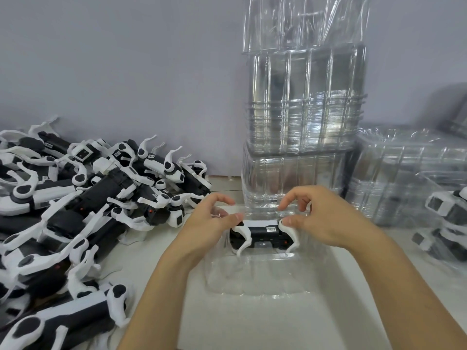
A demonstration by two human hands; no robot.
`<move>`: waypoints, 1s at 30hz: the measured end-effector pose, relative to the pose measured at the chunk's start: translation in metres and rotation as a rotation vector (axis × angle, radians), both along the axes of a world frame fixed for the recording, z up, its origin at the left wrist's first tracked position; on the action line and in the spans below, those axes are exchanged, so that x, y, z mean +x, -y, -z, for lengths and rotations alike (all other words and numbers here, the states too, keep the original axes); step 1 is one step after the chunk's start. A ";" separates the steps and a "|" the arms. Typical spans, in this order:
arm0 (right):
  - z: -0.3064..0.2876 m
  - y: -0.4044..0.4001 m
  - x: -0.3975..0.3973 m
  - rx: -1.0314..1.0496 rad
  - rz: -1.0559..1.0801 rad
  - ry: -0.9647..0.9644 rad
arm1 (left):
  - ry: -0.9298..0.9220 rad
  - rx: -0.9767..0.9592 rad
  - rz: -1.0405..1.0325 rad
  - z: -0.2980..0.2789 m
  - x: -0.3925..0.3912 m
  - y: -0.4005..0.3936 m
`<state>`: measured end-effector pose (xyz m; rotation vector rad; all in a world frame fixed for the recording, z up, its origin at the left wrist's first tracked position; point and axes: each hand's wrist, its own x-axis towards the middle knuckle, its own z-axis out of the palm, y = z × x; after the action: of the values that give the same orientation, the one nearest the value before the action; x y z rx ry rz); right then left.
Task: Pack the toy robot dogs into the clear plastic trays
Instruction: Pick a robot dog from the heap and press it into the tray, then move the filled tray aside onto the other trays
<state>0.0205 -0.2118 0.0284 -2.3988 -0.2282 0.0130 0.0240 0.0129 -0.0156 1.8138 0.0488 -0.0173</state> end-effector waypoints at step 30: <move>0.005 0.005 0.005 -0.031 -0.038 0.017 | 0.100 0.891 0.413 -0.037 -0.025 0.031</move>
<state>0.0255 -0.2164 0.0234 -2.4263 -0.2835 0.0132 -0.0010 -0.0177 0.0214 2.6798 -0.4563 -0.2279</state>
